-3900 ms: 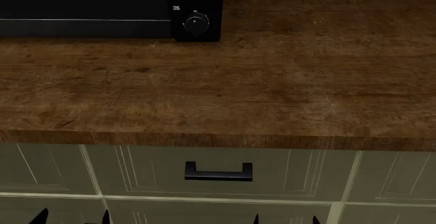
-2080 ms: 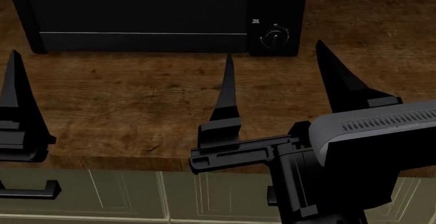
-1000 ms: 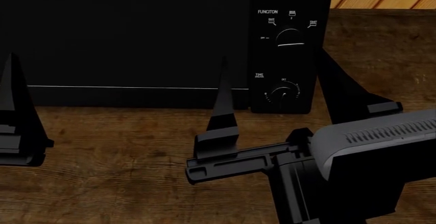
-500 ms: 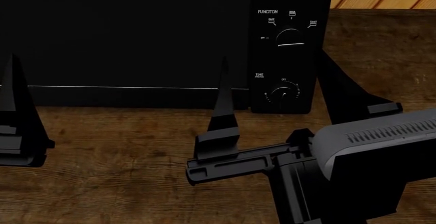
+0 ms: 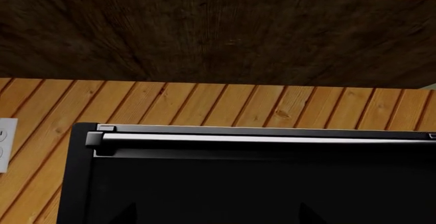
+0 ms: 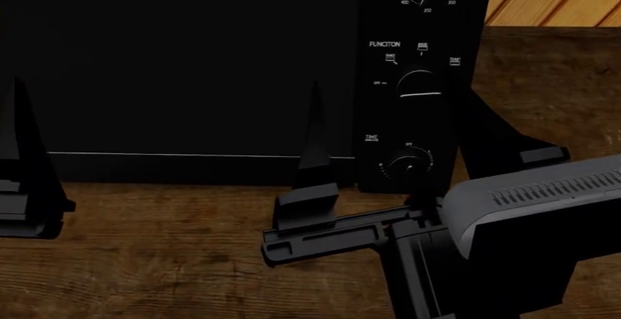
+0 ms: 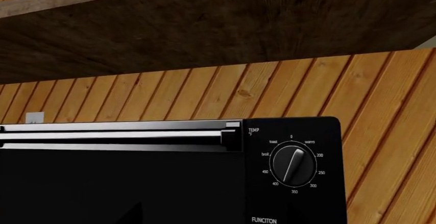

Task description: Decrease the toaster oven temperature.

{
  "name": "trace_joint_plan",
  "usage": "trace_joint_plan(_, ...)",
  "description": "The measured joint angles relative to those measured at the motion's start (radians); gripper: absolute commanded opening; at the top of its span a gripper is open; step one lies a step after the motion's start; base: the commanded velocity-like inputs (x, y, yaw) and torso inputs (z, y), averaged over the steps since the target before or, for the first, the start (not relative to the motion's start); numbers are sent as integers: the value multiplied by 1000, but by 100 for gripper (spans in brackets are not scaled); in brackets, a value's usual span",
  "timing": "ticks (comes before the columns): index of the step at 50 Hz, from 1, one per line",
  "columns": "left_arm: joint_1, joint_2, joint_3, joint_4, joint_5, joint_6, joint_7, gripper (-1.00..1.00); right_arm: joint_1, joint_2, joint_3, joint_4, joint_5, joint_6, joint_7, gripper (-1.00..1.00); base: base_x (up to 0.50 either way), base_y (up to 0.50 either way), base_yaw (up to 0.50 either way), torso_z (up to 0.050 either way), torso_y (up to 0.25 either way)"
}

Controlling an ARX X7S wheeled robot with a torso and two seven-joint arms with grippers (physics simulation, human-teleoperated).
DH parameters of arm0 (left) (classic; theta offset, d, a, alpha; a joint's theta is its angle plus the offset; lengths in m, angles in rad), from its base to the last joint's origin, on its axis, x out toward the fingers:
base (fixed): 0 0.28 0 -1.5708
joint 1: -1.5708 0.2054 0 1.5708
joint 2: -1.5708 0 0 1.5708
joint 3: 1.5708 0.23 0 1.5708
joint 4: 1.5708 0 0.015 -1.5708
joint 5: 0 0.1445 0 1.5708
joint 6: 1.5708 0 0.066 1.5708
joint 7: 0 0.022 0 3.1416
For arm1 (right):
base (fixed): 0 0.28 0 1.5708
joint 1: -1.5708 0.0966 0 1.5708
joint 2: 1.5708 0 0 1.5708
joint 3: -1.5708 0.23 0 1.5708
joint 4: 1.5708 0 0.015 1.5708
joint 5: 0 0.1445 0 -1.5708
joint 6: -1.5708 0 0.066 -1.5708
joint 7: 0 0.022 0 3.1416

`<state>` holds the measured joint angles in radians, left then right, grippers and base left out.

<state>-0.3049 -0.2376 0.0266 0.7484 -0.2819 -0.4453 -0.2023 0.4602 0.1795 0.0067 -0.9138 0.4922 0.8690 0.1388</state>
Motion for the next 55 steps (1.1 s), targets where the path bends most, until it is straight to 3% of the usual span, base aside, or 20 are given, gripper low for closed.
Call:
trace_joint_plan(16,9,-12,-2,-6,-17,17,-11,100,6,12,-9,-14,12,10,27,100,97,0,0,0,0)
trace_joint_plan(22,11,-16,-1,-10,-22,22,-15,100,56,14,15,-58,65,111,85,100,0,0,0,0,0)
trace_joint_plan(33,17,-24,-5,-17,-33,32,-22,100,292,14,183,-60,529,356,493,100,0,0,0,0,0)
trace_joint_plan(42,22,-30,-6,-20,-42,40,-26,100,482,9,273,65,875,424,875,100,0,0,0,0,0)
trace_joint_plan(55,34,-39,-13,-26,-54,56,-32,100,587,-13,318,202,1072,408,1105,100,0,0,0,0,0)
